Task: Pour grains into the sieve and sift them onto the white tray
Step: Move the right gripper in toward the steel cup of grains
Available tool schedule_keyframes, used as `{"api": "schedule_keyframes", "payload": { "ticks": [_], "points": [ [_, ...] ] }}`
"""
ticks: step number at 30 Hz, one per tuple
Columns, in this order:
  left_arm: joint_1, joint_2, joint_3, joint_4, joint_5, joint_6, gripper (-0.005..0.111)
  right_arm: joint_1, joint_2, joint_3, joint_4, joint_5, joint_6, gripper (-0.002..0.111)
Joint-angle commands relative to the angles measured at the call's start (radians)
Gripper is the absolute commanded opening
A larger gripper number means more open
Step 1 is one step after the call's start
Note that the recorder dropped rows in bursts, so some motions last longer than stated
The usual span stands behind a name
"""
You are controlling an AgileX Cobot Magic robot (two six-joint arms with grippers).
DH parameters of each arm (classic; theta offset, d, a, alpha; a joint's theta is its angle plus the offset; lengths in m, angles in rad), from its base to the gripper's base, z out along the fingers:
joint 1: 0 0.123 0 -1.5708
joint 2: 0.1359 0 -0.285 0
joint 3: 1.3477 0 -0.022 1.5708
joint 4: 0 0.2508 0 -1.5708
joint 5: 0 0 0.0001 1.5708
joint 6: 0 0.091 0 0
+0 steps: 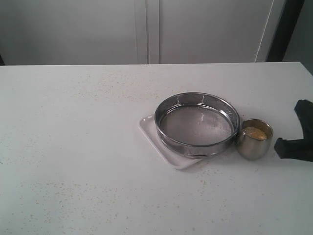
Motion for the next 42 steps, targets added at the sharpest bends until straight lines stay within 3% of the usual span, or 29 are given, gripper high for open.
{"api": "schedule_keyframes", "payload": {
  "ticks": [1,13,27,29,32,37,39,42],
  "points": [
    [0.002,-0.003,0.01,-0.002,0.014,0.003,0.0,0.004,0.124,0.01,0.002,-0.085,0.008,0.0],
    [0.002,-0.003,0.01,-0.002,0.014,0.003,0.0,0.004,0.425,0.029,0.002,-0.321,0.008,0.0],
    [0.002,-0.003,0.01,-0.002,0.014,0.003,0.0,0.004,0.695,0.025,-0.031,-0.321,0.016,0.001],
    [0.002,-0.003,0.01,-0.002,0.014,0.003,0.0,0.004,0.708,0.018,-0.024,-0.321,0.016,0.008],
    [0.002,-0.003,0.01,-0.002,0.014,0.003,0.0,0.004,0.719,0.008,-0.024,-0.321,0.016,0.031],
    [0.002,-0.003,0.01,-0.002,0.014,0.003,0.0,0.004,0.719,-0.025,-0.026,-0.321,-0.003,0.091],
    [0.002,-0.003,0.01,-0.002,0.014,0.003,0.0,0.004,0.719,-0.036,-0.026,-0.321,-0.028,0.106],
    [0.002,-0.003,0.01,-0.002,0.014,0.003,0.0,0.004,0.719,-0.048,-0.026,-0.321,-0.031,0.105]
  ]
}}
